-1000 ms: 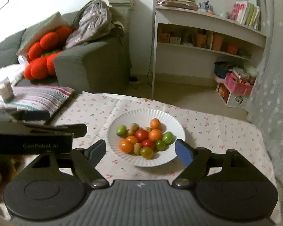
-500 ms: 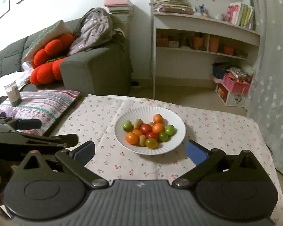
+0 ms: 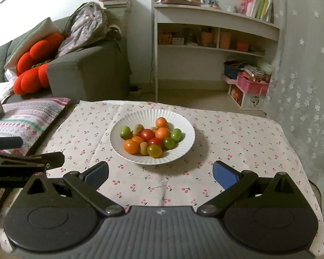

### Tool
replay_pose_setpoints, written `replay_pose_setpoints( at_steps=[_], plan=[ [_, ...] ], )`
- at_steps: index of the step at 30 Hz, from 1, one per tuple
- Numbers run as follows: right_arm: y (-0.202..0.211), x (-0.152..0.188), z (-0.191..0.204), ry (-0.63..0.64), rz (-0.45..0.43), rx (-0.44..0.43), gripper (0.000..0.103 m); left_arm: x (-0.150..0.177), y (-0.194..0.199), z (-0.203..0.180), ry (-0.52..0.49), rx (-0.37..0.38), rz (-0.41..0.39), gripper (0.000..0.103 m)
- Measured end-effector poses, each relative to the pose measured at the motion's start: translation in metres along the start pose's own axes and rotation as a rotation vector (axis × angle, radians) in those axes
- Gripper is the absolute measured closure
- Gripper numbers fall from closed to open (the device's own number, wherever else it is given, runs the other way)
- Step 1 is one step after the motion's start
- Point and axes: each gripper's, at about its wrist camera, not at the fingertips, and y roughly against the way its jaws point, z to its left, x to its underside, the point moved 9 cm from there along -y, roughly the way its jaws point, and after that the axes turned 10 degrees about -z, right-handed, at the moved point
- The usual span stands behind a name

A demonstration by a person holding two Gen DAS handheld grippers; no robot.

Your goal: Organize fruits

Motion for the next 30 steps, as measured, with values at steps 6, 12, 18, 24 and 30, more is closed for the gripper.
replay_pose_setpoints(
  at_steps=[6,12,18,24,30],
  plan=[
    [-0.0022,0.0034,0.0015,0.007,0.019,-0.011,0.0,0.0002,0.0019,-0.0015,0.01,-0.012,-0.006,0.012],
    [-0.0024,0.0062,0.0029,0.022,0.016,-0.011,0.0,0.0032,0.0026,-0.0078,-0.001,0.009,-0.009,0.012],
    [-0.0026,0.0038,0.003,0.017,0.011,-0.012,0.0,0.0051,0.0004,-0.0074,0.01,0.013,0.001,0.012],
    [-0.0009,0.0015,0.0031,0.012,0.0,-0.017,0.0,0.0054,0.0007,-0.0076,0.005,0.011,-0.001,0.012],
    [-0.002,0.002,0.0043,0.009,0.003,-0.024,0.0,0.0062,0.0002,-0.0072,-0.002,0.0,0.002,0.012]
  ],
)
